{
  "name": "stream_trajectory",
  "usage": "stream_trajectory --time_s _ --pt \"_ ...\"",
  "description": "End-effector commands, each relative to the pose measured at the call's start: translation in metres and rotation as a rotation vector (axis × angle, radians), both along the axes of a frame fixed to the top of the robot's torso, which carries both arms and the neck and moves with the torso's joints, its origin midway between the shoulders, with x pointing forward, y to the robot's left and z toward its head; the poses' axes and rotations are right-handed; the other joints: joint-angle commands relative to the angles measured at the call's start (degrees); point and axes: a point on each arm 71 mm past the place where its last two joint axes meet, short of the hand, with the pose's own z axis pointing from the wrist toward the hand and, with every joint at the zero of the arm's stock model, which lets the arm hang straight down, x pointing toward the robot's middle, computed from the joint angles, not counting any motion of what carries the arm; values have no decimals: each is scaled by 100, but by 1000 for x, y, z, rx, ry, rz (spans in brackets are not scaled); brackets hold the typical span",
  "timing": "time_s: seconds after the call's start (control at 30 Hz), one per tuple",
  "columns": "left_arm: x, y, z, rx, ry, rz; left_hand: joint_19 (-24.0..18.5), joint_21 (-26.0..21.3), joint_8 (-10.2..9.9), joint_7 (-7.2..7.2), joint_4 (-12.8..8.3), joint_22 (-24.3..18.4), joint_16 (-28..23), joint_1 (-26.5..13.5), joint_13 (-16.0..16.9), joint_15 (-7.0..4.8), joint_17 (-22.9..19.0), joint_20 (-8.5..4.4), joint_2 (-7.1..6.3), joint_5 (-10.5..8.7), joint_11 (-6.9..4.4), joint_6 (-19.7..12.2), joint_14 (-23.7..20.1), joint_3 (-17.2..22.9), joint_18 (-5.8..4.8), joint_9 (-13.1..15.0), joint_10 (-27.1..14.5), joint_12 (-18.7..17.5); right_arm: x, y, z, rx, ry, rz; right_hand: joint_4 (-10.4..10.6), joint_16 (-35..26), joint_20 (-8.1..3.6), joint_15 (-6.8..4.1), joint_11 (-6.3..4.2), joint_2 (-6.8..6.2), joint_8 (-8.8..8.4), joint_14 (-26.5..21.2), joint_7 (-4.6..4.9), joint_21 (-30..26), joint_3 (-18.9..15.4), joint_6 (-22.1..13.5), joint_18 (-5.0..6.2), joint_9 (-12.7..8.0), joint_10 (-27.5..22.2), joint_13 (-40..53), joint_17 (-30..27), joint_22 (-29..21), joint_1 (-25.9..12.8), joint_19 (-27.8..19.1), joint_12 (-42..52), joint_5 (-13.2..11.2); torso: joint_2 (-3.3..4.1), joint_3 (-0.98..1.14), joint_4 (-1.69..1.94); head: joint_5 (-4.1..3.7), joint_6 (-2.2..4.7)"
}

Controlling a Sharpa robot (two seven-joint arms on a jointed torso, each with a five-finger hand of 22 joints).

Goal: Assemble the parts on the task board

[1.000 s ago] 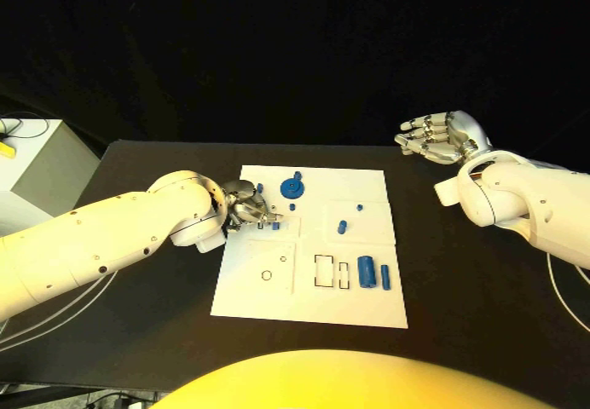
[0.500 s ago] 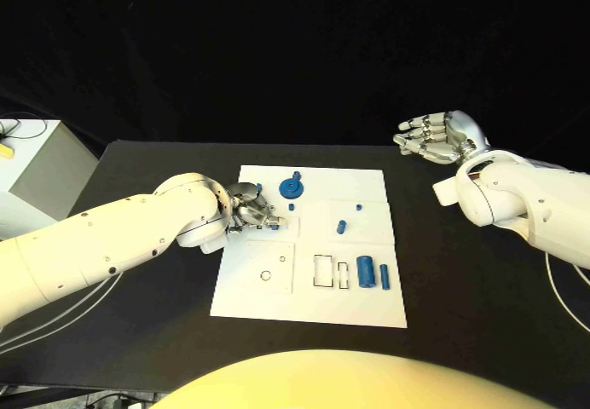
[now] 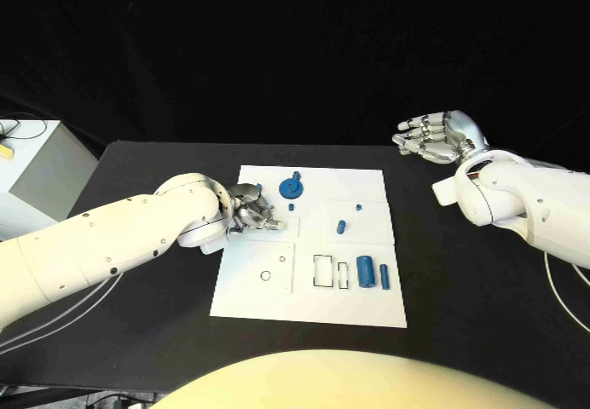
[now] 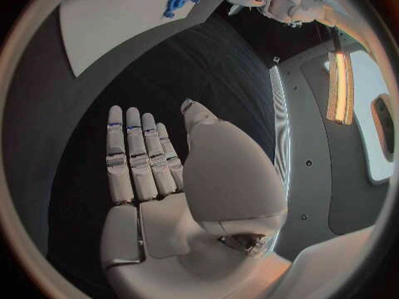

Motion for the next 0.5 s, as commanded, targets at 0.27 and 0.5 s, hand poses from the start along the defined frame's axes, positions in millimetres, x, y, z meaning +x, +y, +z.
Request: stream_trajectory --time_s 0.27,0.5 --pt "-2 -2 -2 12 26 -26 -21 3 183 -76 -5 2 30 451 12 -61 762 -70 202 27 -77 -58 305 413 43 -9 13 40 0 2 0 -1 -3 15 -6 -33 31 6 0 2 -24 41 131 18 31 36 83 -8 46 -7 -7 -8 -77 10 -21 31 0 -4 4 6 0" --pt "-2 -2 -2 -4 29 -15 -42 -10 319 -79 -25 -12 33 711 -4 -66 757 -74 274 30 -83 -162 299 814 46 -14 -10 46 0 2 0 -1 -2 15 -6 -33 31 6 0 2 -24 41 131 18 31 36 83 -8 46 -7 -7 -8 -77 10 -21 31 2 -5 1 8 0"
